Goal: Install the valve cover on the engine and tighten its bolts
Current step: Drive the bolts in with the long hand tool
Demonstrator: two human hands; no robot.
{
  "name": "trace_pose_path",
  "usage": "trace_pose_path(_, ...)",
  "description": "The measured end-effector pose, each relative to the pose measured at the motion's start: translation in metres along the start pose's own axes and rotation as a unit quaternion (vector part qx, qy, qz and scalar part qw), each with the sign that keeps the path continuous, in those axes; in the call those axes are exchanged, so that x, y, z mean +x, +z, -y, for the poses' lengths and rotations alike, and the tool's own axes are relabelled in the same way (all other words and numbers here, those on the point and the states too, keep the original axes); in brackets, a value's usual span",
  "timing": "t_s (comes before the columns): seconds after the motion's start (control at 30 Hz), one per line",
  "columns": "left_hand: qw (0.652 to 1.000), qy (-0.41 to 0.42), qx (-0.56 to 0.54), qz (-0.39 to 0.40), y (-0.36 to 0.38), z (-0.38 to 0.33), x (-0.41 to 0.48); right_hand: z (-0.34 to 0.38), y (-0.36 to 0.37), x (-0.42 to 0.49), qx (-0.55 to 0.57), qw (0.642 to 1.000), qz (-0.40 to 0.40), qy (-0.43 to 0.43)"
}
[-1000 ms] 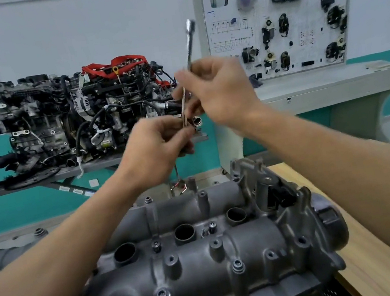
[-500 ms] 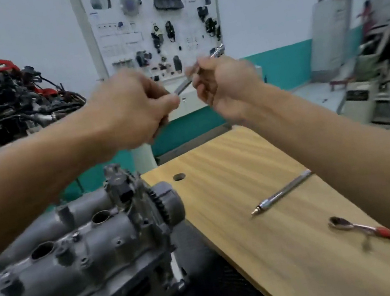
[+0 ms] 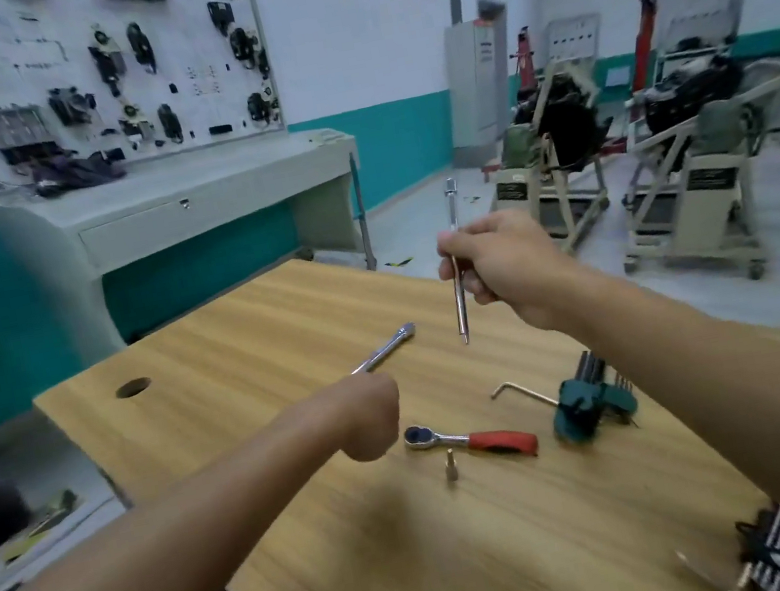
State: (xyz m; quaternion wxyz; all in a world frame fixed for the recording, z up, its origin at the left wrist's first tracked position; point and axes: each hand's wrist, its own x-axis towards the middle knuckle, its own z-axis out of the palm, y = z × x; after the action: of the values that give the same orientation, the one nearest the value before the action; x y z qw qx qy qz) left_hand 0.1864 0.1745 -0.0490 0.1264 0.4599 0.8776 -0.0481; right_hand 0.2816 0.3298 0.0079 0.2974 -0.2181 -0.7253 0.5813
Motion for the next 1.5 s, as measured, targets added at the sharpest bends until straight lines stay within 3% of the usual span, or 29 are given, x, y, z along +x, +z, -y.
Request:
trace_pose_path(0.1,0.998,0.016,0.052,0.026,0.02,-0.009,0.008,-0.017,-0.015,-0.014,-0.032,0.999,0.001,-0.004)
trace_pose_path(0.37,0.998,0.048,0.002,0.042,0.038,-0.006,0.014,-0.033,-0.025,-0.019,0.033,0.999,-0.01,0.02)
trace_pose_path(0.6,0.996,0.041,-0.07,-0.026,0.053,0.009,0.007,-0.03,-0.015,-0.024,0.06,0.998,0.009,0.013)
trace_pose_path(0.77,0.997,0.03,-0.071,-0.023,0.061,0.014,0.004,-0.031,-0.008,-0.03,0.057,0.998,0.007,0.01)
trace_pose_path(0.9,0.995,0.083,-0.036,-0.051,0.061,0.007,0.004,-0.028,-0.006,-0.031,0.059,0.998,0.008,0.016)
trace_pose_path(1.03,0.992,0.118,-0.019,-0.03,0.062,0.003,0.008,-0.031,-0.003,-0.035,0.046,0.999,0.013,0.008)
trace_pose_path(1.13,0.99,0.121,-0.048,-0.044,0.068,0.006,0.011,-0.034,-0.003,-0.037,0.044,0.999,0.013,0.008)
trace_pose_path(1.2,0.983,0.109,-0.113,-0.094,0.072,0.01,0.012,-0.035,-0.003,-0.037,0.047,0.999,0.011,0.007)
trace_pose_path(1.33,0.938,0.077,-0.284,-0.182,0.083,0.017,0.012,-0.037,0.0,-0.037,0.055,0.998,0.011,0.011)
trace_pose_path(1.5,0.937,0.082,-0.282,-0.187,0.092,0.018,0.01,-0.039,0.006,-0.037,0.047,0.999,0.014,0.014)
